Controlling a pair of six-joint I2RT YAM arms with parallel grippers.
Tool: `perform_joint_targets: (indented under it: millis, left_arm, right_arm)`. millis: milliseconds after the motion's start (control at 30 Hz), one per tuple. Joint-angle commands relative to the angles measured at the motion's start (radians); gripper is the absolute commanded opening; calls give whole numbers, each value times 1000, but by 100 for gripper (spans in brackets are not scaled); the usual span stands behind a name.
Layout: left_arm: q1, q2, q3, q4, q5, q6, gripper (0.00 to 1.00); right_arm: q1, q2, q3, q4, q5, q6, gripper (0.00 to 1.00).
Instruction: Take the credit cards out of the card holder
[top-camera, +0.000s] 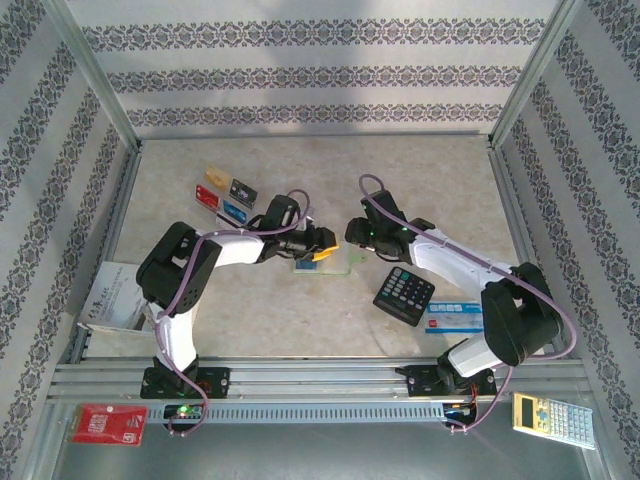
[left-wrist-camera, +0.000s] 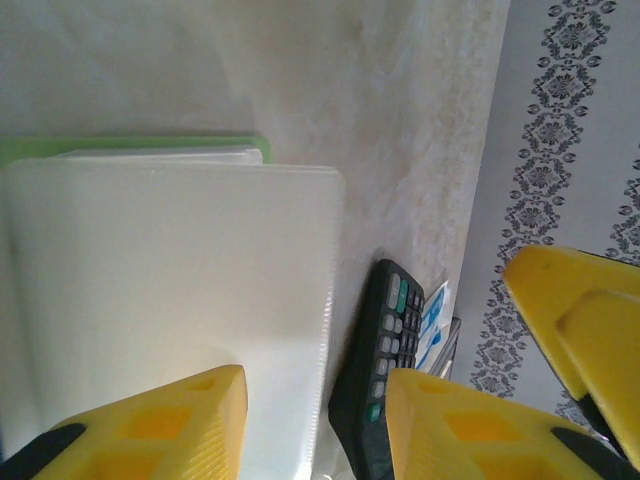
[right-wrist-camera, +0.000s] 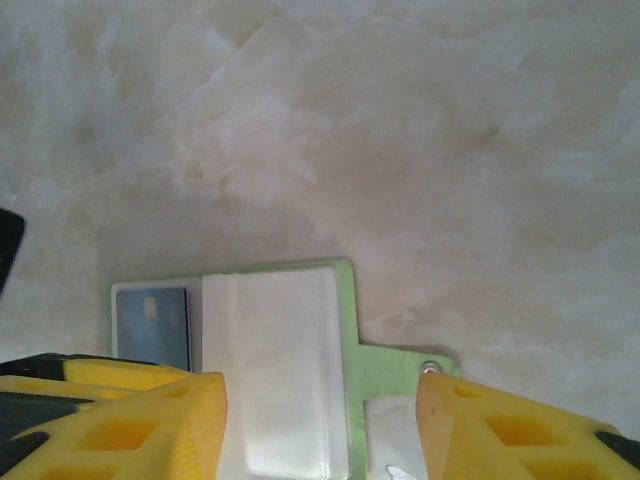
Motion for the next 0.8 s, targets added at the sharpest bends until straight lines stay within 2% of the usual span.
perform_joint_targets:
  millis: [0, 233, 433, 567, 667, 767]
  left_arm:
    - [-8, 28, 32, 5, -28, -13, 42]
    - [-2, -8, 81, -190, -96, 90, 45]
    - [16, -59, 86, -278, -132, 149, 45]
    - [14, -35, 101, -324, -147, 169, 40]
    - [5, -5, 106, -321, -142, 158, 35]
    - [-11, 22, 126, -323, -133, 157, 34]
  right_arm:
    - [-18, -24, -27, 25, 4, 23, 54]
    - [-41, -29, -38, 63, -75, 38, 56]
    - [-43, -33, -30, 108, -136, 28, 56]
    - [-43, -25, -32, 145, -184, 32, 55]
    - [-43, -21, -38, 158, -189, 37, 55]
    - [-43, -20, -44, 165, -189, 39, 54]
